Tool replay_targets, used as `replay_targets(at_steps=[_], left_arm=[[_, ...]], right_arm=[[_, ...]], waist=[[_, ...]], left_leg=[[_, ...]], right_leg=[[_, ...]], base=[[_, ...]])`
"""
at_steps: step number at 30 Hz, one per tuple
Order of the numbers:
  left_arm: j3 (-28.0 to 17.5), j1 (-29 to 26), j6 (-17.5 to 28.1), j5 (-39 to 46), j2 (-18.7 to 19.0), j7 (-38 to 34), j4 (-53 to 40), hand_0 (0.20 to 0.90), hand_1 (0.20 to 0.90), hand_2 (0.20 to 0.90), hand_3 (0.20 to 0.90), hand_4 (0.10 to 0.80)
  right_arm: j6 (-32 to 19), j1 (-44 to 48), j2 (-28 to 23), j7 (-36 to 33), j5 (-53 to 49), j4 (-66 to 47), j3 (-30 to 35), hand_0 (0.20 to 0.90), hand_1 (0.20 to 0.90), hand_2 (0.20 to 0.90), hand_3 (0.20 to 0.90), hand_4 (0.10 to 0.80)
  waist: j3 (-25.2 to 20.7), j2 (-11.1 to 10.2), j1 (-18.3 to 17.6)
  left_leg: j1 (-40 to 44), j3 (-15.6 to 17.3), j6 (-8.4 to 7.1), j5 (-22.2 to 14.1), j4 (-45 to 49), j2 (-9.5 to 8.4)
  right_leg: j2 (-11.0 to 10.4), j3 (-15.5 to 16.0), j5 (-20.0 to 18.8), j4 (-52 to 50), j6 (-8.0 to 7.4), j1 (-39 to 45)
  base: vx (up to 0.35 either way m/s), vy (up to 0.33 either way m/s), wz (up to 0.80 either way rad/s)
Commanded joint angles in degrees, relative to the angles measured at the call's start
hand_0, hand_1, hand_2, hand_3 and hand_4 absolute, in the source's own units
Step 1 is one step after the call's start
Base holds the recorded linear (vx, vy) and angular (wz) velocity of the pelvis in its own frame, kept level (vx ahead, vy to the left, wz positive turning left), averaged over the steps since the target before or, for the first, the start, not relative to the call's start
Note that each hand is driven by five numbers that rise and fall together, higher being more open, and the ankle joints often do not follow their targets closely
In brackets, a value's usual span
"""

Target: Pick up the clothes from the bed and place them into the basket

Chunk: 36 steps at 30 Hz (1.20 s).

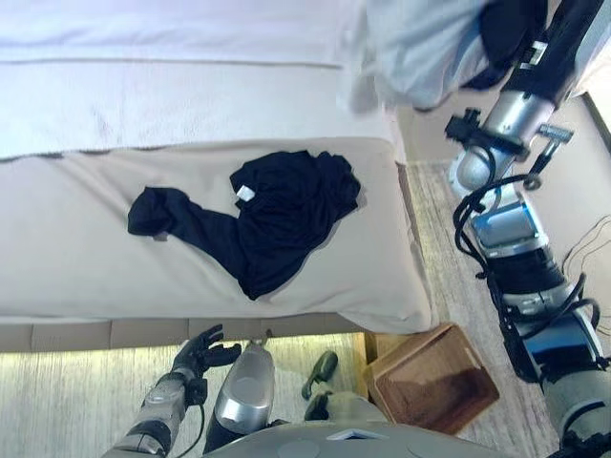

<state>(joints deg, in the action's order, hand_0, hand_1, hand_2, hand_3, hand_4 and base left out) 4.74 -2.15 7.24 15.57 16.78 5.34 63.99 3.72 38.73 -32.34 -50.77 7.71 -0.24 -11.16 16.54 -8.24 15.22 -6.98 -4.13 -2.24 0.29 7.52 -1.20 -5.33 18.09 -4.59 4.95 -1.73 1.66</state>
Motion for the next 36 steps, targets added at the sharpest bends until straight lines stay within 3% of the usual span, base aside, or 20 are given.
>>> replay_targets(at_steps=[1, 2, 5, 8, 15, 20, 26, 30, 36], left_arm=[[3.4, 3.8, -1.2, -2.1, -0.2, 0.5, 3.8, 0.9, 0.9, 0.9, 0.9, 0.8], [3.3, 3.7, -1.8, -1.1, 0.0, 0.6, 3.5, 0.9, 0.9, 0.9, 0.9, 0.8], [3.2, 3.4, -2.1, 0.7, 0.6, 1.2, 3.3, 0.9, 0.9, 0.9, 0.9, 0.8], [3.4, 3.4, -1.9, 0.4, 0.2, 1.4, 3.8, 0.9, 0.9, 0.9, 0.9, 0.8], [4.5, 4.0, -3.1, -1.2, -0.8, 1.6, 4.0, 0.9, 0.9, 0.9, 0.9, 0.8], [5.1, 4.0, -4.3, -1.9, -1.0, 2.1, 3.0, 0.9, 0.9, 0.9, 0.9, 0.8], [5.6, 2.8, -4.8, -1.6, -0.4, 2.5, 2.8, 0.9, 0.9, 0.9, 0.9, 0.8], [6.1, 2.8, -4.8, -1.5, -0.1, 2.4, 2.8, 0.9, 0.9, 0.9, 0.9, 0.8], [7.0, 4.3, -3.9, -1.6, -0.1, 1.9, 3.2, 0.9, 0.9, 0.9, 0.9, 0.8]], right_arm=[[-6.7, 0.3, -3.1, 7.4, -7.5, -4.6, 4.1, 0.3, 0.3, 0.3, 0.2, 0.1], [-7.1, -0.8, -3.6, 12.0, -11.5, -4.4, 3.7, 0.3, 0.3, 0.3, 0.2, 0.1], [-7.5, -4.1, -3.7, 16.2, -16.5, -3.5, 3.8, 0.3, 0.3, 0.3, 0.2, 0.1], [-8.9, -6.7, -2.1, 17.0, -19.1, 0.1, 5.7, 0.3, 0.3, 0.3, 0.2, 0.1], [-7.1, -11.6, -0.1, 19.4, -21.6, 4.5, 8.6, 0.3, 0.3, 0.3, 0.2, 0.1], [-7.8, -16.5, -0.5, 33.4, -24.6, 7.6, 8.8, 0.3, 0.3, 0.3, 0.2, 0.1], [-10.8, -14.5, -2.2, 46.5, -26.3, 5.0, 4.0, 0.3, 0.3, 0.3, 0.2, 0.1], [-11.2, -11.7, -1.0, 48.5, -32.0, 2.5, 0.5, 0.3, 0.3, 0.3, 0.2, 0.1], [-12.4, -8.4, 6.4, 43.2, -42.2, 1.6, -0.6, 0.3, 0.3, 0.3, 0.2, 0.1]], waist=[[-9.8, 2.6, -3.0], [-10.1, 2.8, -3.8], [-10.9, 2.7, -5.3], [-11.5, 2.6, -6.5], [-12.1, 3.7, -8.7], [-12.4, 4.2, -9.9], [-12.0, 3.4, -9.4], [-11.5, 2.8, -8.0], [-11.2, 3.0, -5.3]], left_leg=[[9.7, 3.2, 3.71, -4.2, -11.9, 0.5], [10.3, 4.0, 3.7, -4.4, -12.0, 0.56], [11.6, 5.6, 3.73, -4.7, -12.1, 0.78], [12.6, 6.9, 3.75, -5.1, -12.3, 0.8], [13.9, 9.1, 3.91, -5.4, -12.5, 0.81], [14.6, 10.6, 3.89, -5.4, -12.5, 0.68], [14.5, 10.6, 3.68, -5.3, -12.2, 0.49], [14.4, 9.7, 3.58, -5.2, -12.1, 0.4], [14.0, 7.8, 3.46, -4.7, -12.2, 0.26]], right_leg=[[-2.0, -0.3, 5.4, -3.3, -5.32, 3.2], [-2.0, -0.9, 5.2, -2.9, -5.29, 3.4], [-1.7, -2.1, 4.8, -2.1, -5.21, 3.9], [-1.5, -2.6, 4.4, -1.7, -5.23, 4.3], [-1.6, -3.4, 4.1, -1.8, -5.25, 4.4], [-1.9, -3.4, 3.7, -1.7, -5.39, 4.6], [-2.2, -2.5, 3.5, -1.6, -5.45, 4.6], [-2.3, -1.3, 3.4, -1.2, -5.48, 5.2], [-2.4, 0.7, 3.8, -1.2, -5.21, 6.0]], base=[[0.007, 0.039, -0.44], [0.018, 0.018, -0.51], [0.014, -0.039, -0.48], [0.001, -0.057, -0.27], [-0.013, -0.007, -0.17], [0.002, 0.0, -0.14], [0.002, -0.002, -0.02], [0.007, -0.017, 0.04], [0.024, 0.013, 0.2]])
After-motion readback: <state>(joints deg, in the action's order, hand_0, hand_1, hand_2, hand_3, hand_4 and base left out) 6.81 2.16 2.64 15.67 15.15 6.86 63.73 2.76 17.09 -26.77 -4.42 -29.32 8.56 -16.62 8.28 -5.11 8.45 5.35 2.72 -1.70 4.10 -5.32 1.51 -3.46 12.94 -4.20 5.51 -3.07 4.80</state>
